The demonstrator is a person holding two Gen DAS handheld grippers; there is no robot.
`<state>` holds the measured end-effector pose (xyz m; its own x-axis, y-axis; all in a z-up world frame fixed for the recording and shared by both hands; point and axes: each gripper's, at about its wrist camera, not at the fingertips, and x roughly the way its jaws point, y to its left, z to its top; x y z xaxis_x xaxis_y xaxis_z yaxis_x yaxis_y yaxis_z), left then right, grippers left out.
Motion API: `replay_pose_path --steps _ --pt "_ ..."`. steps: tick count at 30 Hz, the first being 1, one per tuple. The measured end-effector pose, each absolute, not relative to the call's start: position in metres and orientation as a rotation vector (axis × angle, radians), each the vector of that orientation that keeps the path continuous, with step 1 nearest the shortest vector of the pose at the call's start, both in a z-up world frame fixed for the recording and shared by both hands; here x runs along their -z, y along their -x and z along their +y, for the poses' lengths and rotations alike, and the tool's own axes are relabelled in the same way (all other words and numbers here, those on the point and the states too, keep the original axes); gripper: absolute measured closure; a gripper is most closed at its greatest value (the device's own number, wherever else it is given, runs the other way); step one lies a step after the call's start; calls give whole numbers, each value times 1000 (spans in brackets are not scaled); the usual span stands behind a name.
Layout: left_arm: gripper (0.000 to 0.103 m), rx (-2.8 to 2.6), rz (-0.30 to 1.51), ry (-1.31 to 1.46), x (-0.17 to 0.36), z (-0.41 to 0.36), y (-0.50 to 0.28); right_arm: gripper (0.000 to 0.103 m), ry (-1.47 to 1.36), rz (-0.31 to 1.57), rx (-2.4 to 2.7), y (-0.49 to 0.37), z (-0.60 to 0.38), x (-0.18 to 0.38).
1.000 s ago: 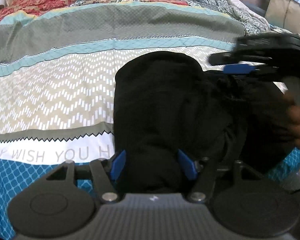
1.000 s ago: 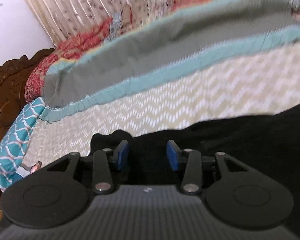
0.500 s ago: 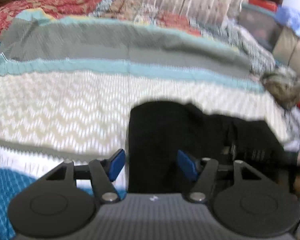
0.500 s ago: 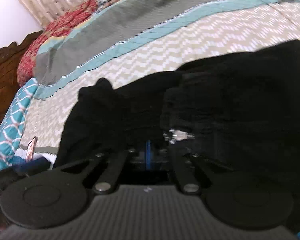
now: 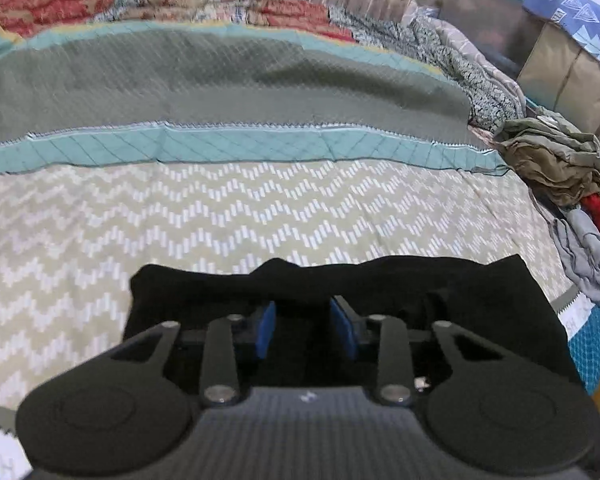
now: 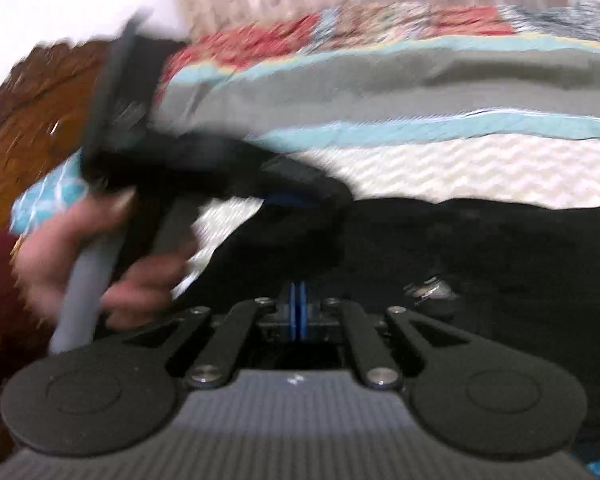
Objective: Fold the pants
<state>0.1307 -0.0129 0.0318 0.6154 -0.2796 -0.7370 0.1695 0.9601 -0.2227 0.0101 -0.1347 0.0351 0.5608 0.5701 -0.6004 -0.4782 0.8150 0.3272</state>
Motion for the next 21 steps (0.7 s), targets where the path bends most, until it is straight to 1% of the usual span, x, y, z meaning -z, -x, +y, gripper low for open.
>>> replay_pose_path --steps 2,3,4,5,6,7,9,12,17,20,21 --pt "77 257 876 103 -25 -20 -137 96 -101 836 -606 -18 -127 -16" --pt "82 263 888 89 -21 -23 -139 99 -106 886 -600 -24 -126 -3" --pt "90 271 915 81 -14 -27 -142 99 -145 921 -607 -29 -131 11" --pt "92 260 937 65 -8 -31 -145 102 -222 933 -616 -33 -139 20" --pt "96 253 950 37 -1 -35 -147 102 -309 958 -622 -39 -149 26" --pt "98 255 951 13 5 -38 -147 102 -376 983 -625 -45 -155 30" --pt "98 241 950 -2 10 -43 -148 102 -456 1014 -632 -52 -164 37" --pt "98 231 958 11 8 -42 -149 102 -453 1006 -632 -53 -162 36" --pt "97 200 920 -52 -2 -51 -139 101 -464 998 -621 -45 -165 33" --pt "89 162 889 -113 -14 -56 -127 96 -416 949 -623 -31 -164 19" --pt "86 152 890 -123 -17 -57 -123 91 -402 930 -625 -27 -165 14"
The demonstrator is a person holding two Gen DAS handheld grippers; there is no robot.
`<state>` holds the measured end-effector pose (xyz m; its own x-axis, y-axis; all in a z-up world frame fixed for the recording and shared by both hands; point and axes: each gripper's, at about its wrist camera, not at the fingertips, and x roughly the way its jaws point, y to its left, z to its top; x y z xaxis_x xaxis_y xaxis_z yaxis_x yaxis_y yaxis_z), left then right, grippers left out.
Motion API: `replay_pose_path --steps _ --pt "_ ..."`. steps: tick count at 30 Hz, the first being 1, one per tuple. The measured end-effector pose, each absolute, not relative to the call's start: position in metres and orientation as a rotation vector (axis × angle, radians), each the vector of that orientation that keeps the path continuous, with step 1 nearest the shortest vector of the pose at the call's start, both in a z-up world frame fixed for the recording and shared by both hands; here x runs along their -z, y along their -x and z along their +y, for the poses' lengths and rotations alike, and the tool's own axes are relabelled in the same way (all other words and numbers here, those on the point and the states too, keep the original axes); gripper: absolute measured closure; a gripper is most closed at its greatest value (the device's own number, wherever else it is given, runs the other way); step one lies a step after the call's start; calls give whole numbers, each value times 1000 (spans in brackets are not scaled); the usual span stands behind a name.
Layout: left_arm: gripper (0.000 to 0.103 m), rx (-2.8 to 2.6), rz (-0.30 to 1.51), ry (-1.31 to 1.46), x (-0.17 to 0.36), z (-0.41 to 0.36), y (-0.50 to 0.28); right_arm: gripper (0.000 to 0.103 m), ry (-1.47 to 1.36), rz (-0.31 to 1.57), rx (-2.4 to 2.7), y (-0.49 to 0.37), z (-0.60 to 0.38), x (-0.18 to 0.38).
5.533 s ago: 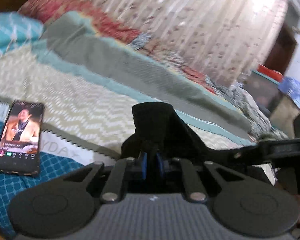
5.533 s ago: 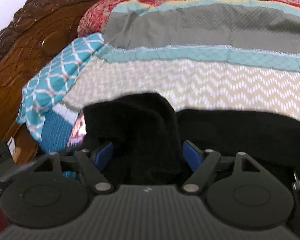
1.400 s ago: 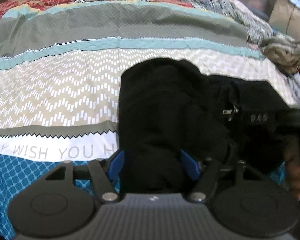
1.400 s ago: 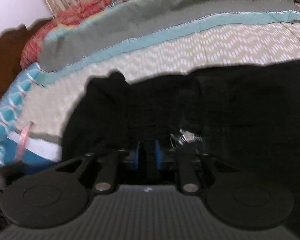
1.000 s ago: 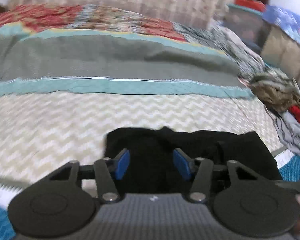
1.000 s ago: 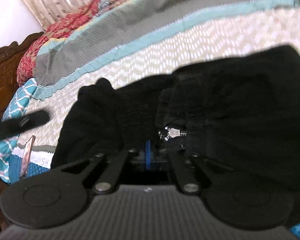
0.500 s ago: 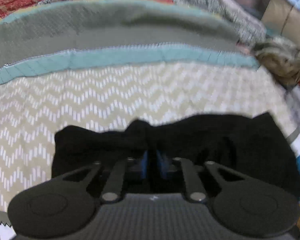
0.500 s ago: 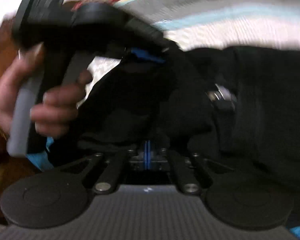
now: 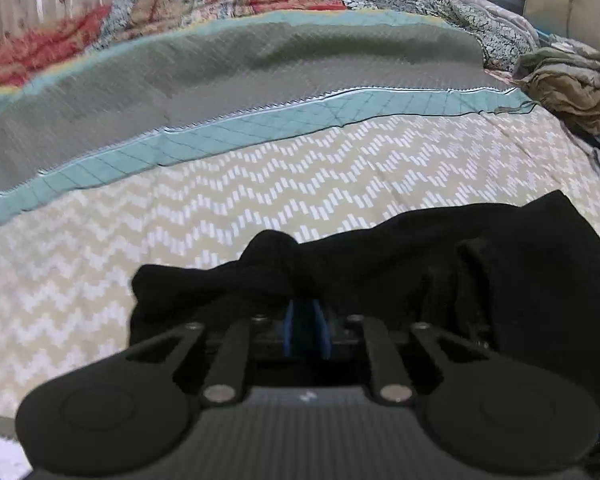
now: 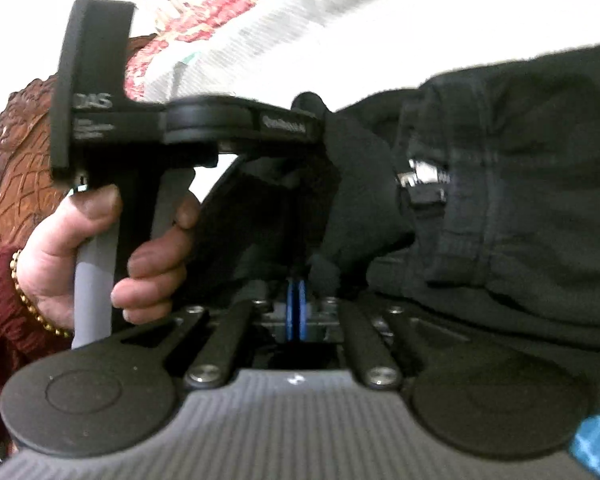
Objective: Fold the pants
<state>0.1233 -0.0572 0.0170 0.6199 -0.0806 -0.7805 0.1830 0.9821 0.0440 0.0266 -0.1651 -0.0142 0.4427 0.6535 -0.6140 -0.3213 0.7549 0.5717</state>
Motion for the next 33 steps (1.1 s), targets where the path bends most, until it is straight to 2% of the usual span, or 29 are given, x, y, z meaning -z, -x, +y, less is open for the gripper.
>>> replay_pose_path --steps 1,3,5,12,26,33 --pt "84 143 891 -132 -20 -56 -119 89 -390 911 -626 -20 -167 9" --pt "80 129 887 -144 -23 -57 -111 74 -377 878 -613 -11 -171 1" --pt "76 123 877 -150 -26 -58 -103 66 -376 857 -588 -6 -178 -3" --pt "70 116 865 -160 -28 -61 -92 66 -440 840 -514 3 -205 -4" --pt "69 92 878 -187 -14 -63 -95 66 -521 809 -408 5 -239 -8" --pt "69 87 869 -222 -6 -64 -95 68 -654 887 -306 -7 -272 22"
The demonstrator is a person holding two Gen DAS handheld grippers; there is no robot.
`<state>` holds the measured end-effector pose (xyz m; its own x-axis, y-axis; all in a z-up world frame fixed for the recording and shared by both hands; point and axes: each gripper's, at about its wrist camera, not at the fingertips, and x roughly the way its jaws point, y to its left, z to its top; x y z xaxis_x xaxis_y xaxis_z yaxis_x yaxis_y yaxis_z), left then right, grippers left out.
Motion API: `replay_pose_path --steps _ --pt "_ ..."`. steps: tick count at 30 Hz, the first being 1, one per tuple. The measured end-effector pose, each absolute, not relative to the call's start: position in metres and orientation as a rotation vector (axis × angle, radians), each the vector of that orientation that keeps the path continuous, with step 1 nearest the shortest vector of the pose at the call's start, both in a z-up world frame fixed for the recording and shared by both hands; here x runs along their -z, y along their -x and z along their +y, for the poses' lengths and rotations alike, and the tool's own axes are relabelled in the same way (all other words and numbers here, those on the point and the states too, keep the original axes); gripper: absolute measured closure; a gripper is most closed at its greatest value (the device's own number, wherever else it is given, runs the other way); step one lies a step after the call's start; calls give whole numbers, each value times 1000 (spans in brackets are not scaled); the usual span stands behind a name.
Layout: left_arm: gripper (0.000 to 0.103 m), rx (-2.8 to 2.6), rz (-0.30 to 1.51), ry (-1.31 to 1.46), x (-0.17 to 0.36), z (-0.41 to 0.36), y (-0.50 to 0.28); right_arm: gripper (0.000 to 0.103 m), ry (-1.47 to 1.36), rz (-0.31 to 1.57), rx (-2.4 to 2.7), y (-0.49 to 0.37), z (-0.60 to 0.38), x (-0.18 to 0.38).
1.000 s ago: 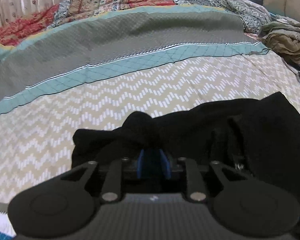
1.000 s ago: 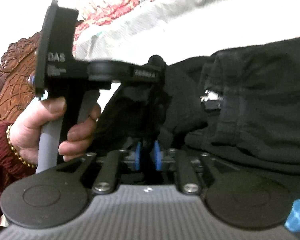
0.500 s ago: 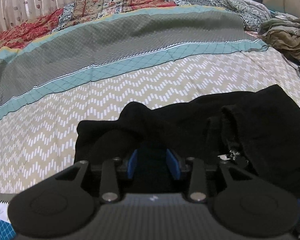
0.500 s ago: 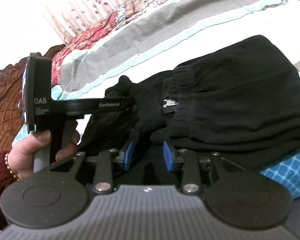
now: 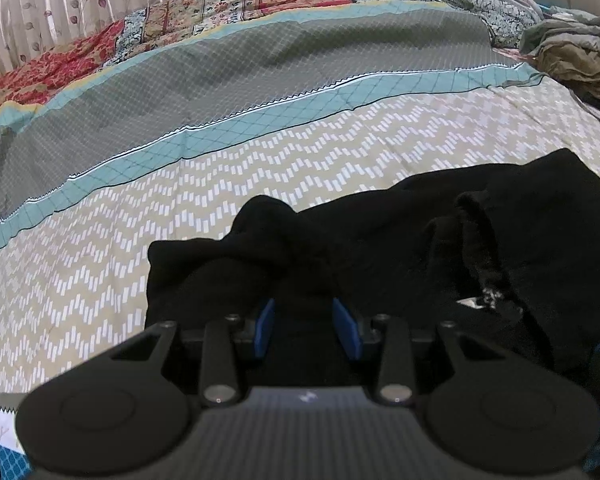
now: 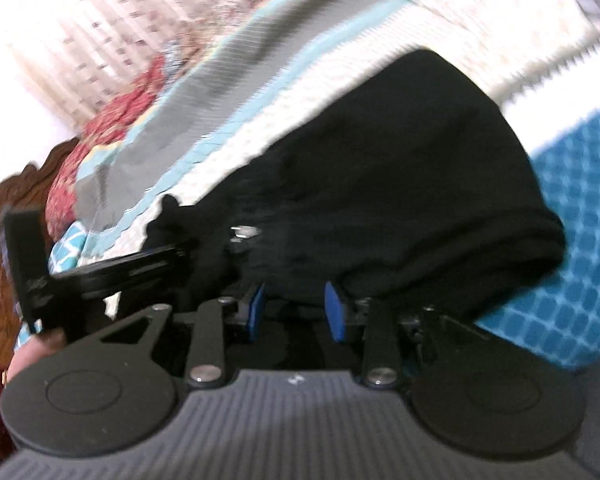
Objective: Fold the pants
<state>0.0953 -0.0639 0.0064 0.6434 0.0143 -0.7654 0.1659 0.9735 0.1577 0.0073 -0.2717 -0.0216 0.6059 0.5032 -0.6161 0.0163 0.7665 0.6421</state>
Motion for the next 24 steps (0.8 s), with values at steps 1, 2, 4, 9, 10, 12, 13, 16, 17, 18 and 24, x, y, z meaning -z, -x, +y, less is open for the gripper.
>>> replay_pose_path --steps 1,2,4,9,10,12,13,16,17,18,24 --pt "69 87 868 -226 -6 -64 -95 69 -692 895 -307 -8 -276 27" --pt "69 87 867 -229 -5 -64 -95 69 -715 896 -309 -7 -280 28" --pt "69 86 864 -237 -4 -65 -96 69 -730 898 -312 -8 -283 29" --pt "69 85 859 -246 -2 -65 -95 69 -712 900 -315 -9 -281 25" --pt "69 86 858 -247 -2 -65 -95 69 -713 900 -316 -9 -281 25" --pt "69 86 858 -247 -2 -65 -95 69 -717 900 -315 -8 -280 25" --pt "69 86 858 -247 -2 -65 -95 69 -717 901 -317 -9 -282 25" --pt "69 86 858 -247 -2 -65 -95 69 -715 902 -316 -9 -282 26" --pt "69 86 858 -247 -2 -65 -95 69 -715 902 -315 -9 -282 26" --pt "69 85 858 -247 -2 -65 -95 69 -715 903 -315 -9 -283 25" --pt "69 81 869 -235 -4 -64 -95 68 -704 906 -318 -8 -281 23"
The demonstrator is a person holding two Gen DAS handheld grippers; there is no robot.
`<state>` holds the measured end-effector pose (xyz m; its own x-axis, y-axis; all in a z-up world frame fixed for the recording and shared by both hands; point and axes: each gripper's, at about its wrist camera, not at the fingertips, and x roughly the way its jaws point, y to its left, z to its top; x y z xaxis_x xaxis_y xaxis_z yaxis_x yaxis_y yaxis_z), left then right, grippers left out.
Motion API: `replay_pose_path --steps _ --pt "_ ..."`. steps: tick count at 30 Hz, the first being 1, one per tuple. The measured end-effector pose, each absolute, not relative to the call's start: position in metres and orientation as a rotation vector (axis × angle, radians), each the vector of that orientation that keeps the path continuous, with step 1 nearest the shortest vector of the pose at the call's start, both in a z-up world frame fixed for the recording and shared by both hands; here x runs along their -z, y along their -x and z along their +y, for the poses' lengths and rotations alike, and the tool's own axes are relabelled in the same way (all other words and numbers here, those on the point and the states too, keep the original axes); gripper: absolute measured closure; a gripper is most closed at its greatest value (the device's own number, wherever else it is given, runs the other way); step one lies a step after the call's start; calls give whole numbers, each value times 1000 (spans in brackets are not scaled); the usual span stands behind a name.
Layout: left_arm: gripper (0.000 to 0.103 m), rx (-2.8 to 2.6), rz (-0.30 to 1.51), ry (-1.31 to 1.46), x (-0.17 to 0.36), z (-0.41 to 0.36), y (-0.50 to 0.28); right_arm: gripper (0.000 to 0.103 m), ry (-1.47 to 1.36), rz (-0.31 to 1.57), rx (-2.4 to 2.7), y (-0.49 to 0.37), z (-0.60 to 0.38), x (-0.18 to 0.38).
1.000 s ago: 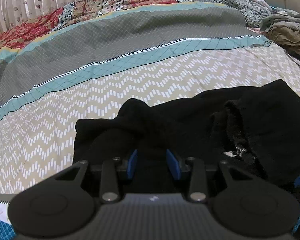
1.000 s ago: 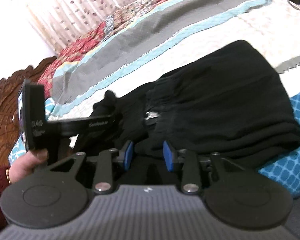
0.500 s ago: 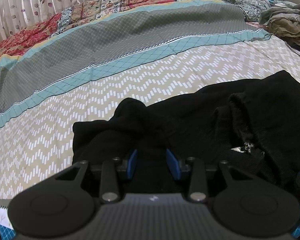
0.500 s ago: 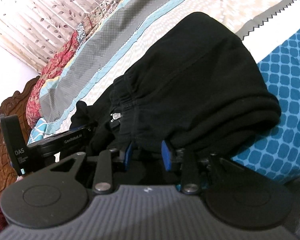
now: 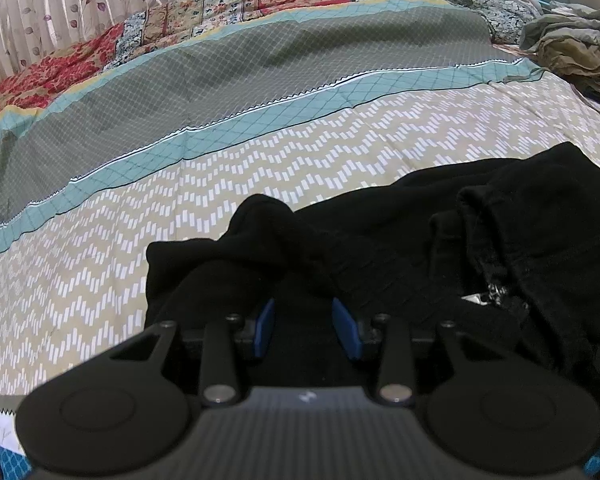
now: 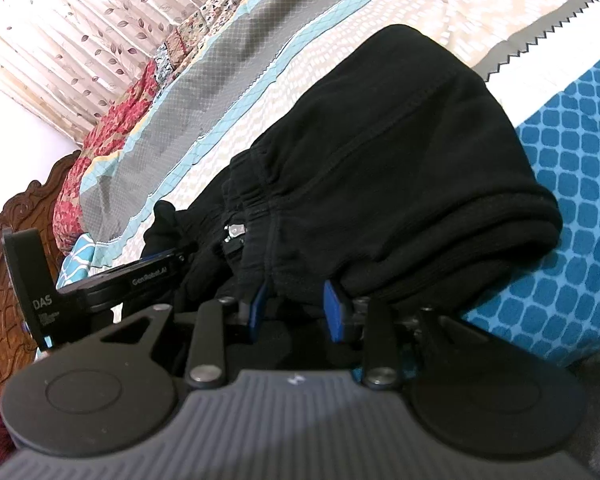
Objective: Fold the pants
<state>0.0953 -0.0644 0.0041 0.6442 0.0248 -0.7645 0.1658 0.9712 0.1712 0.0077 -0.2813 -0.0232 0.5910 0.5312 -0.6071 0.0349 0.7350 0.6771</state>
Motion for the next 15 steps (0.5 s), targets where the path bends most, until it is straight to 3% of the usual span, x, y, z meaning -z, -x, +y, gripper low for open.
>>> replay_pose_path --steps 4,6,8,10,15 --pt "69 74 880 -195 -12 -62 -91 68 -710 911 -319 -9 -284 22" --pt "68 77 878 -176 -15 -60 -87 63 -692 901 -323 -7 -283 17" --pt "66 81 873 -149 -20 -57 -82 60 -667 886 -324 -3 -279 11" --pt "57 94 867 -115 -25 -54 -77 60 -651 873 -322 1 -276 8" --pt "55 128 841 -68 -38 -53 -61 60 -642 861 -318 5 -270 5"
